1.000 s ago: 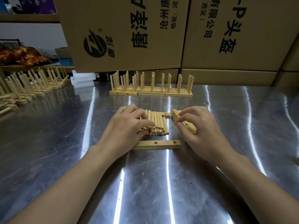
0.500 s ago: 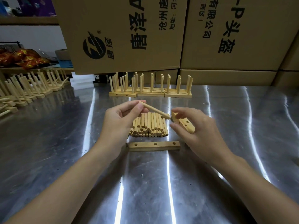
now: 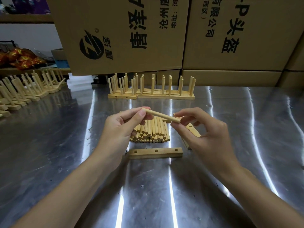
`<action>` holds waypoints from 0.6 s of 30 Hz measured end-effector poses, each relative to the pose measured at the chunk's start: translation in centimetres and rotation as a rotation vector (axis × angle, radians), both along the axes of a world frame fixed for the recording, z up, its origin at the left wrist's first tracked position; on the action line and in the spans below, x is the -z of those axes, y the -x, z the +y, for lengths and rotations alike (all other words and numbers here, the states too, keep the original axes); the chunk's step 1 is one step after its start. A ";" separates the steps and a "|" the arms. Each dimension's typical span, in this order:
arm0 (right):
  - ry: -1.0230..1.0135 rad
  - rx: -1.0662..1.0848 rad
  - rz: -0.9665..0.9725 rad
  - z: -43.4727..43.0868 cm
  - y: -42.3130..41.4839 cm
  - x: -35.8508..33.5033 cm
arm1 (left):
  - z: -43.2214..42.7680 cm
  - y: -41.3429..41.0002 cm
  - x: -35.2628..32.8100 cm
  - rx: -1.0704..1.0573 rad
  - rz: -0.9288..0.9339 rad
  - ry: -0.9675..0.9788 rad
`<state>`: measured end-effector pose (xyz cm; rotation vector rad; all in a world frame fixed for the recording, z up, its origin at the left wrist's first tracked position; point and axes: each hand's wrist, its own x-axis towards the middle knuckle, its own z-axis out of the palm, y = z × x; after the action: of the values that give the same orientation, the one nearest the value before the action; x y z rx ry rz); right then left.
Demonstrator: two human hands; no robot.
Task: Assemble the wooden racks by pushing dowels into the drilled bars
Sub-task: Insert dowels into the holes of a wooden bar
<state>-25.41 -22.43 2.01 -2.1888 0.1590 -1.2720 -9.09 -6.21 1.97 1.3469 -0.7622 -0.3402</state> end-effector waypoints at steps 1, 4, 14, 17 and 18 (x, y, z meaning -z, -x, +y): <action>-0.032 -0.018 0.000 0.0 0.1 -0.1 | 0.1 0.1 0.0 -0.001 -0.014 -0.011; -0.133 -0.075 -0.002 -0.1 0.0 -0.2 | 0.4 0.0 -0.4 0.009 -0.115 -0.055; -0.358 -0.078 -0.025 -2.1 0.1 -0.3 | 3.2 -2.6 -2.0 0.075 -1.075 -0.948; -0.350 -0.069 -0.012 -2.2 -0.1 -0.2 | 3.2 -2.6 -1.9 0.096 -1.104 -1.036; -0.346 -0.070 -0.013 -2.1 -0.1 -0.2 | 3.1 -2.6 -1.8 0.096 -1.083 -1.017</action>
<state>-25.33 -24.55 2.25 -1.8742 0.2731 -1.1257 -6.51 -3.15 3.80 2.5125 -1.6752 -0.0095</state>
